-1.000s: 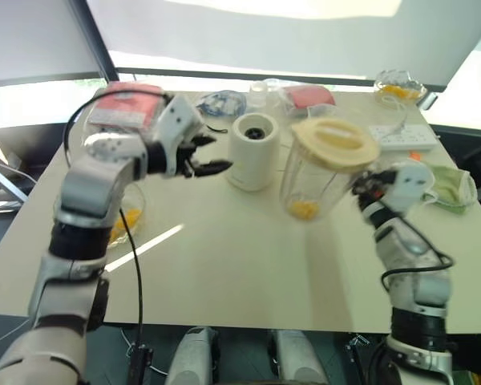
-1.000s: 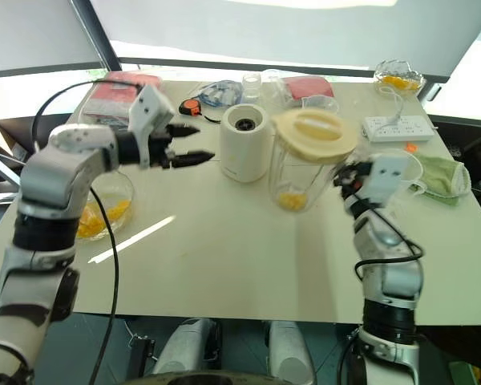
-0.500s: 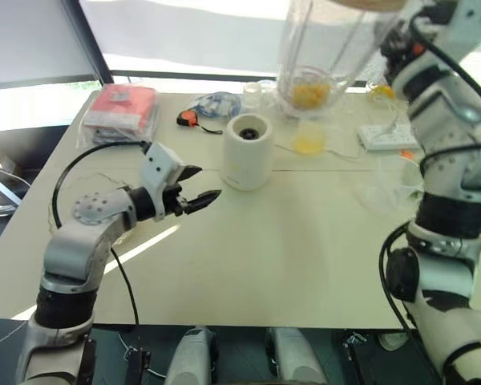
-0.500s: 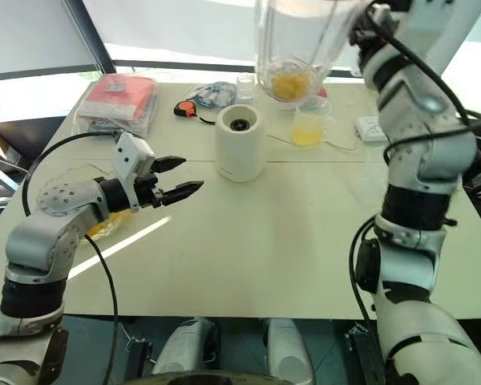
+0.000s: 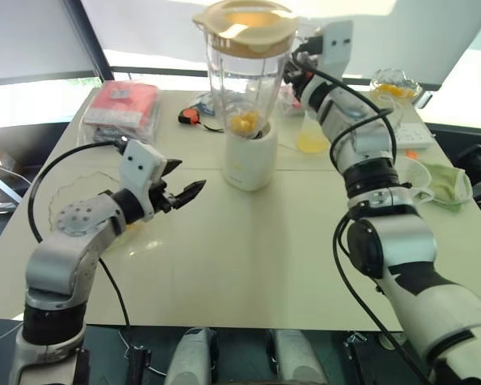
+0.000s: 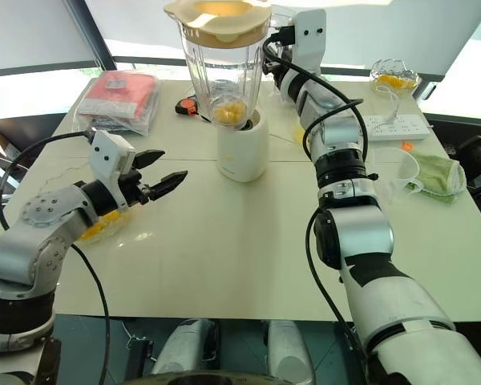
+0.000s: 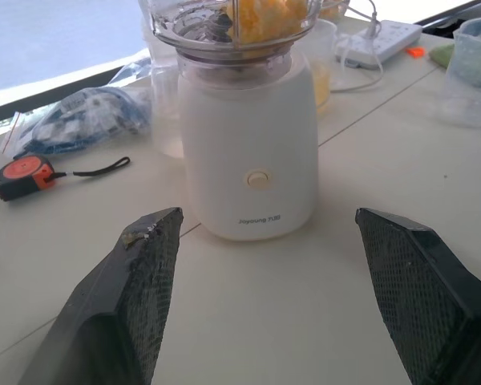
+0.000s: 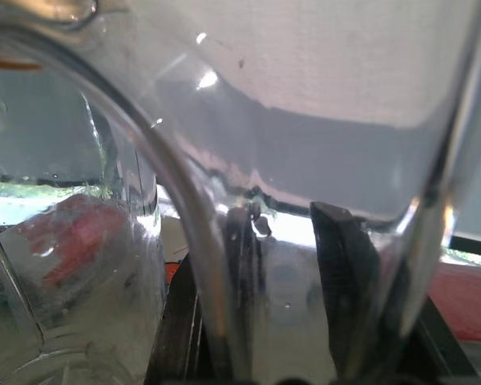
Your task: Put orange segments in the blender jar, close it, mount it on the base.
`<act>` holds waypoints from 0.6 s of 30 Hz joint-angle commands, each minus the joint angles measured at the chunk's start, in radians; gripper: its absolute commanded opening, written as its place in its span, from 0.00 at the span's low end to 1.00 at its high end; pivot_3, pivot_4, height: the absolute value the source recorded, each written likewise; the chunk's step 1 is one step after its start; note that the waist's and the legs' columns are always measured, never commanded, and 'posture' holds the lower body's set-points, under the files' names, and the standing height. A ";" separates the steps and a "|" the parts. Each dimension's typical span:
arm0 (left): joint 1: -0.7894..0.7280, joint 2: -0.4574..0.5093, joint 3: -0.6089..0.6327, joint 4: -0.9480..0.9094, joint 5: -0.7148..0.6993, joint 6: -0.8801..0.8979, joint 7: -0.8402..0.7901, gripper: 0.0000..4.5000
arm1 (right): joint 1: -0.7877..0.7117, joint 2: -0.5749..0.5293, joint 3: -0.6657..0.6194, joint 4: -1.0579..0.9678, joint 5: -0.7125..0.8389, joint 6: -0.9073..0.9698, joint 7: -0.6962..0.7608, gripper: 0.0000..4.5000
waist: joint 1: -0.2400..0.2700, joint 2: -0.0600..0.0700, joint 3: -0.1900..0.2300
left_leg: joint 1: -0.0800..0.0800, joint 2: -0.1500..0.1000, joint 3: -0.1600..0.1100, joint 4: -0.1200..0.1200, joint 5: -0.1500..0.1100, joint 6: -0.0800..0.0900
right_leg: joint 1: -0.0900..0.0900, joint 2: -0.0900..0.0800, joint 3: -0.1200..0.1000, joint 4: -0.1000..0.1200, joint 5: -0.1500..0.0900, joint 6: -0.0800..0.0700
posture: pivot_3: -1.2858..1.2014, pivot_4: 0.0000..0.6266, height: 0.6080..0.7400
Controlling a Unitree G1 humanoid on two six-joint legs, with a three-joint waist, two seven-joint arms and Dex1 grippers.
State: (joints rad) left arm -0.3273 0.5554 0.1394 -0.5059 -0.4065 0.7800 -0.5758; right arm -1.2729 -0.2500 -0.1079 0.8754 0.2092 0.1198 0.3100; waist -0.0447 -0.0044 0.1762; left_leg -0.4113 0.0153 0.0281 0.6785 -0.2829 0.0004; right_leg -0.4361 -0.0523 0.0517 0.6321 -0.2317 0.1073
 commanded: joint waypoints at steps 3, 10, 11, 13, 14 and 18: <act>-0.010 0.013 0.020 -0.036 -0.016 -0.007 0.025 0.79 | -0.115 -0.018 -0.040 0.139 -0.014 -0.136 -0.002 0.22 | -0.001 0.000 0.000 | 0.000 0.000 0.000 0.000 0.000 0.000 | 0.000 0.000 0.000 0.000 0.000 0.000 | 0.52 0.24 1.00; -0.008 0.004 0.021 -0.048 -0.046 0.003 0.052 0.79 | -0.143 -0.040 -0.056 0.236 -0.041 -0.194 -0.025 0.22 | -0.002 0.000 0.000 | 0.001 0.001 -0.001 -0.001 0.001 -0.001 | 0.000 0.001 -0.001 0.001 0.000 0.000 | 0.52 0.24 1.00; -0.008 0.006 0.016 -0.049 -0.044 0.002 0.053 0.79 | -0.144 -0.046 -0.059 0.247 -0.045 -0.200 -0.030 0.22 | -0.002 0.000 0.000 | 0.001 0.001 -0.001 -0.001 0.001 -0.001 | 0.000 0.001 -0.001 0.000 0.000 0.000 | 0.52 0.24 1.00; -0.007 0.010 0.008 -0.049 -0.043 -0.004 0.055 0.79 | -0.145 -0.055 -0.062 0.266 -0.052 -0.205 -0.036 0.22 | -0.001 0.000 0.000 | 0.001 0.001 -0.001 -0.001 0.001 -0.001 | 0.000 0.001 -0.001 0.000 0.000 0.000 | 0.52 0.24 1.00; -0.007 0.011 0.006 -0.048 -0.044 -0.006 0.056 0.79 | -0.145 -0.057 -0.063 0.273 -0.054 -0.206 -0.037 0.22 | 0.000 0.000 0.000 | 0.001 0.001 -0.001 -0.001 0.001 -0.001 | 0.000 0.001 -0.001 0.000 0.000 0.000 | 0.52 0.24 1.00; -0.008 0.012 0.000 -0.043 -0.046 -0.011 0.061 0.79 | -0.144 -0.051 -0.062 0.292 -0.056 -0.194 -0.028 0.22 | 0.001 0.000 0.000 | 0.001 0.000 -0.001 -0.001 0.001 -0.002 | 0.000 0.001 -0.001 0.000 0.000 0.000 | 0.52 0.24 1.00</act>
State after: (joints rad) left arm -0.3270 0.5588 0.1335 -0.5150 -0.4462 0.7819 -0.5199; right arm -1.3581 -0.2862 -0.1478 1.1969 0.1492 -0.0447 0.2820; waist -0.0442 -0.0041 0.1765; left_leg -0.4107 0.0157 0.0275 0.6771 -0.2819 -0.0013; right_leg -0.4361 -0.0517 0.0512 0.6326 -0.2316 0.1073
